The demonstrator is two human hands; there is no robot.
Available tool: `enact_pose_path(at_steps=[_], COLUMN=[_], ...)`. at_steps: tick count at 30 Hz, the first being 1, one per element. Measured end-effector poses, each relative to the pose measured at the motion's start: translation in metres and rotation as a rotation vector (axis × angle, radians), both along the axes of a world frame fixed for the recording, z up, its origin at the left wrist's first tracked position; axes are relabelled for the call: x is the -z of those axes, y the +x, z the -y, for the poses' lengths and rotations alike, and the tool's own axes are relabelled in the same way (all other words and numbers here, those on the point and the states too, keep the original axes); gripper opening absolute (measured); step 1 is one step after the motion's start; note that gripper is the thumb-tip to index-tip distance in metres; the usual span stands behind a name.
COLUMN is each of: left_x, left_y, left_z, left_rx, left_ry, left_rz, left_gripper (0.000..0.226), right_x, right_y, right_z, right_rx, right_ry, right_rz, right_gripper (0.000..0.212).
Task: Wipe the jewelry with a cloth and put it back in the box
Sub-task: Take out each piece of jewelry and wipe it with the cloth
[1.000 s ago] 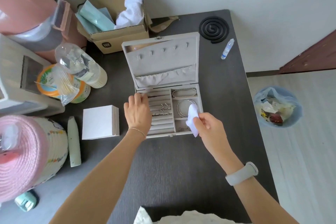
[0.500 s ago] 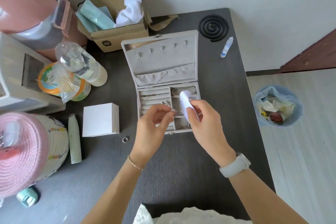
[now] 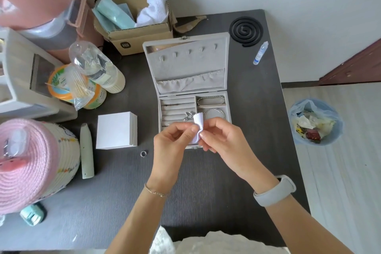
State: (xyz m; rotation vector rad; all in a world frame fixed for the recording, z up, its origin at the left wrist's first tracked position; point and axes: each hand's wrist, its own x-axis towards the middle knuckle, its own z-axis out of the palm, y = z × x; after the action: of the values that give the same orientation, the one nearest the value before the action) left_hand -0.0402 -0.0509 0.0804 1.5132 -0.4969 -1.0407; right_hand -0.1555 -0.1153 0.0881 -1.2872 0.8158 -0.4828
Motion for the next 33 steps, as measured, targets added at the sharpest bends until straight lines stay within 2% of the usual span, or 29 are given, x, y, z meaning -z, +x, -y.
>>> enact_pose_path(at_steps=[5,9,14,18,22,25,29,33], left_x=[-0.005,-0.008,-0.008,-0.006,-0.007,-0.008,-0.013,-0.015], left_y=[-0.002,-0.01,-0.015,-0.012,-0.007,-0.007,-0.012,-0.014], left_z=[0.003,0.002,0.0,-0.001,-0.002,-0.005,-0.006,-0.005], left_rx=[0.015,0.063,0.111,-0.007,-0.068,-0.061,-0.044,-0.014], left_ry=[0.025,0.012,-0.019,-0.011,0.021,0.02,-0.002,-0.017], left_rz=[-0.009,0.031,0.065,0.042,0.04,0.078,0.092,0.189], left_gripper=[0.015,0.033,0.027,0.027,0.017,0.02,0.017,0.016], right_x=[0.003,0.005,0.0,0.005,0.006,0.002,0.003,0.003], right_y=[0.004,0.007,0.012,0.01,0.007,0.006,0.007,0.006], right_z=[-0.006,-0.008,-0.006,-0.002,0.0,-0.002,-0.003,-0.005], right_rx=[0.012,0.173,0.283,0.277,0.257,0.22,0.273,0.265], right_ry=[-0.101,-0.034,0.083,0.184,0.192,0.212,0.177,0.113], right_rz=[-0.089,-0.041,0.083,0.076,0.069,0.123,0.062,0.03], right_gripper=[0.014,0.016,0.019,0.015,0.019,0.017,0.022,0.023])
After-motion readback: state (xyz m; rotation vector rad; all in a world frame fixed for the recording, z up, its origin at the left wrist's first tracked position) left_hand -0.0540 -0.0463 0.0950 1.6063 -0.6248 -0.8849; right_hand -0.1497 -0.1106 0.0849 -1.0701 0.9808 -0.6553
